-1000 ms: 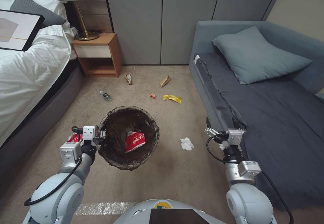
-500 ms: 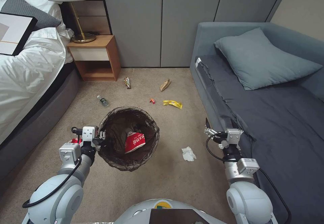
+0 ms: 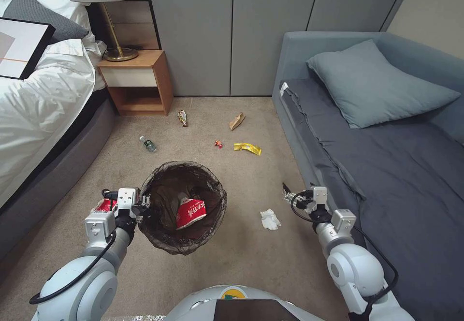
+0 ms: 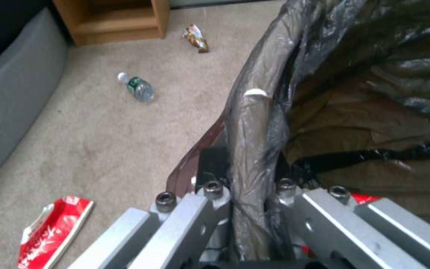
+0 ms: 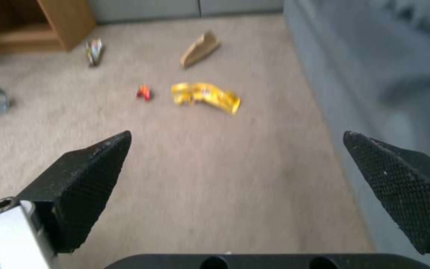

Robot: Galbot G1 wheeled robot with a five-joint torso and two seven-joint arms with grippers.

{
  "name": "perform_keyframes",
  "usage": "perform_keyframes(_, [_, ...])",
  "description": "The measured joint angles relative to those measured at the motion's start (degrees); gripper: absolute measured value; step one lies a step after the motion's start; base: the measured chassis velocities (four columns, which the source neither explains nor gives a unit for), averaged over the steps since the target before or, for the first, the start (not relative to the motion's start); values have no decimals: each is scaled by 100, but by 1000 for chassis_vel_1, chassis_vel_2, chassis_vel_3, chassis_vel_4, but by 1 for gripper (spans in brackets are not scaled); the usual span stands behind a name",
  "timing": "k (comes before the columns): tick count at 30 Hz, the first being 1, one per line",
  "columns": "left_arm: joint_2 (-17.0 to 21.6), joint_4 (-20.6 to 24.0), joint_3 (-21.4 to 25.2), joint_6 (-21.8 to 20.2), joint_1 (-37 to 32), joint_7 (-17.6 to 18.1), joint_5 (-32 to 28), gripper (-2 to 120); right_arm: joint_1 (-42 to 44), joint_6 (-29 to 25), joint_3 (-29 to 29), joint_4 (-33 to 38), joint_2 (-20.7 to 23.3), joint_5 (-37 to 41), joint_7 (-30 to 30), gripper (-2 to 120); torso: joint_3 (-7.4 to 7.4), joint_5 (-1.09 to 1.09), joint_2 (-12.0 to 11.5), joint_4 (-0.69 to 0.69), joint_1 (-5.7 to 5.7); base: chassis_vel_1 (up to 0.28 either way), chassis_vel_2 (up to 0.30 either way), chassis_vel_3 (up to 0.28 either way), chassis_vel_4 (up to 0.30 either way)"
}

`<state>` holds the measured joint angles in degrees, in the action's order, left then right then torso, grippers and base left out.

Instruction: Pick up the trash bin, then pick up the garbage from the floor and place it into the trash bin.

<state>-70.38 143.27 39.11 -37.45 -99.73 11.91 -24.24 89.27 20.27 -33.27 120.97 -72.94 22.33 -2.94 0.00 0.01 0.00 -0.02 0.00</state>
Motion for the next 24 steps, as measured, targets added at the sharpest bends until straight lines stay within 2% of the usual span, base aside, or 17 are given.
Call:
perform_keyframes(11, [7, 0, 120, -16, -253, 2, -23, 2, -993, 473, 653, -1391, 238, 563, -157, 100, 0, 0, 0, 2, 0, 0, 0, 0, 0])
perform_keyframes(24, [-103, -2, 88, -12, -286, 2, -7, 2, -1445, 571, 1266, -2199, 191, 590, -679, 100, 0, -1, 0, 1, 0, 0, 0, 0, 0])
